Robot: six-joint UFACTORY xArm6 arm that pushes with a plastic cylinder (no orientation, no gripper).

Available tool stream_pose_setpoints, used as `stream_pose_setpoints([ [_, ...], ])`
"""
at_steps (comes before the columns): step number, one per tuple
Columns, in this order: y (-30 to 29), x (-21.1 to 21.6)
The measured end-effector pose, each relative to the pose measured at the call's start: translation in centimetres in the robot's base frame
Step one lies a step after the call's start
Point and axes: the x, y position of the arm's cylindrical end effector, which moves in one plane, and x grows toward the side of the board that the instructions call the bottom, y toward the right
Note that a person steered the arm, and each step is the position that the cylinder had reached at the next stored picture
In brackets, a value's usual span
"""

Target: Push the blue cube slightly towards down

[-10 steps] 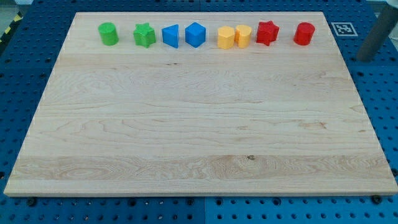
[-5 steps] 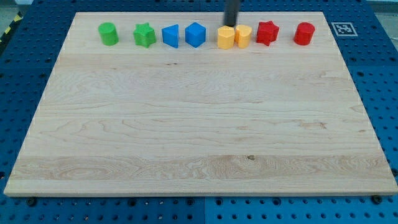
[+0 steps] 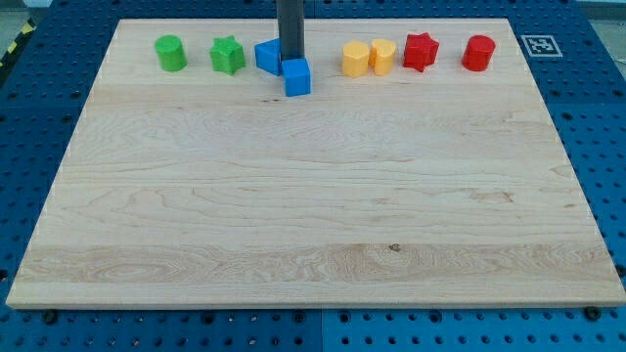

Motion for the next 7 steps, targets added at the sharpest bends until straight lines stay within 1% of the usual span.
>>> stream_pose_setpoints([
  [1,0.0,2.2],
  [3,0.0,8.7],
  [4,0.0,10.3],
  [5,1.7,9.9],
  [6,2.8,7.7],
  [7,2.8,4.3],
])
